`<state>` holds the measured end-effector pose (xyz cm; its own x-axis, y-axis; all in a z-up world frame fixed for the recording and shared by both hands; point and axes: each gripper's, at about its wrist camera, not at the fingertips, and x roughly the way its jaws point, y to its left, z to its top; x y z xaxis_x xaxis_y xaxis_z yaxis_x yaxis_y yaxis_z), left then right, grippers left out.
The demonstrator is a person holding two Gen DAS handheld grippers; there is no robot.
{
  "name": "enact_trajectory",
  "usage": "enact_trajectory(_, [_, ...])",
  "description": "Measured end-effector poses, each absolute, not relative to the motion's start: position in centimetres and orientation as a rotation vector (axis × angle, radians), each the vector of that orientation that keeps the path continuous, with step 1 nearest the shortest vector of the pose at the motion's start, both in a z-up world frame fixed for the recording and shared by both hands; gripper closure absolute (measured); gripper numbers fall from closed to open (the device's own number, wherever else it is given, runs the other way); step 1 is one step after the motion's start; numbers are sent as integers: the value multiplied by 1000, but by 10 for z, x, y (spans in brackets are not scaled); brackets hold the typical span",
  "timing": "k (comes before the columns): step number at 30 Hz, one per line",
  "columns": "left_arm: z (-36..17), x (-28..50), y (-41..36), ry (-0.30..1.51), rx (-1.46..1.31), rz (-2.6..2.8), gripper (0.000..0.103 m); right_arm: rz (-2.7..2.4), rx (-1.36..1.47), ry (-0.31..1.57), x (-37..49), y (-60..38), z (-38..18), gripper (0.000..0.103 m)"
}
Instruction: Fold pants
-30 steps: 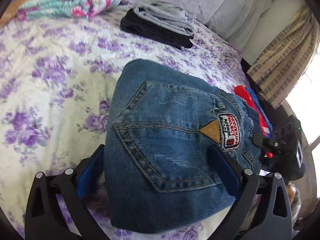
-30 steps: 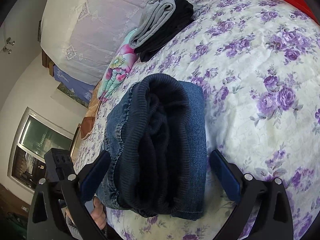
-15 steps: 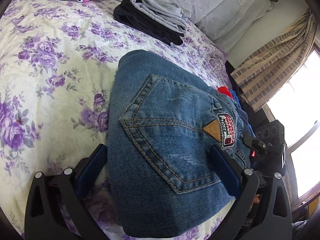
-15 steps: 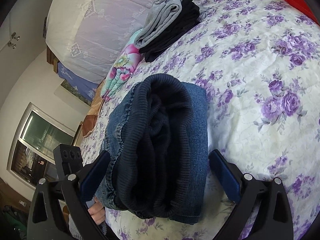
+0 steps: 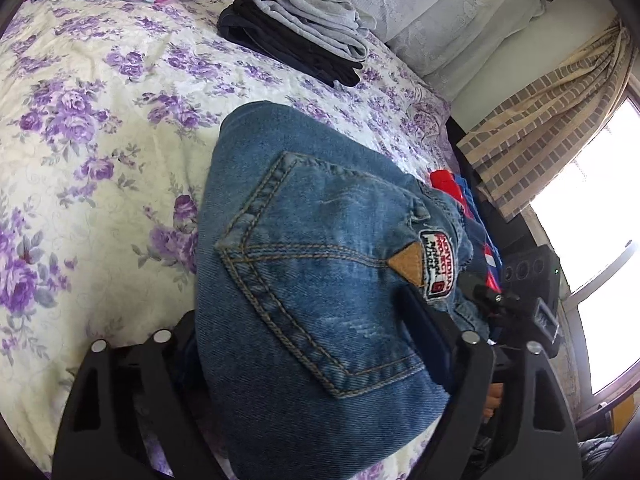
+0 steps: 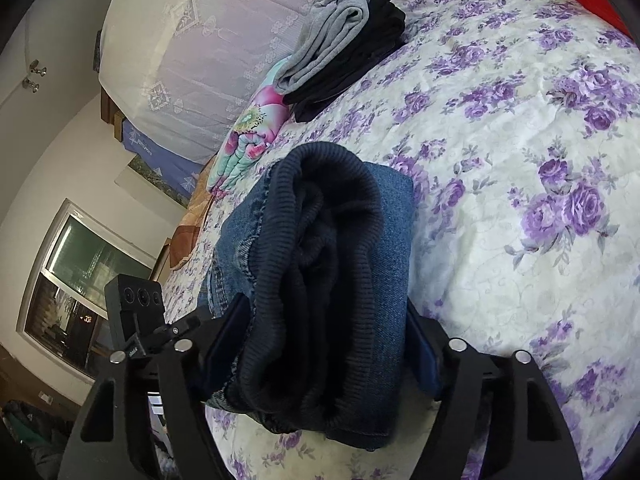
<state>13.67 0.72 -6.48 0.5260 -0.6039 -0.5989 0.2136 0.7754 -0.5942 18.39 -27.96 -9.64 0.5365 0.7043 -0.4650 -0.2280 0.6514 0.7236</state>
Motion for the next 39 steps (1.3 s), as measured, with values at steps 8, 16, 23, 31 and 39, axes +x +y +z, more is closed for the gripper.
enact_trajectory(8, [-50, 131, 12, 844, -473, -491, 48, 586, 603, 764, 175, -272, -79, 52])
enact_trajectory(16, [-22, 142, -4, 818, -385, -483, 50, 578, 582, 729, 182, -283, -57, 54])
enact_trajectory(23, [25, 184, -52, 756, -279, -563, 50, 520, 591, 635, 198, -333, -19, 54])
enact_trajectory(31, [71, 293, -148, 738, -215, -647, 50, 407, 602, 579, 279, -425, 26, 54])
enact_trajectory(39, [89, 446, -236, 702, -243, -666, 50, 352, 560, 548, 406, -519, 59, 54])
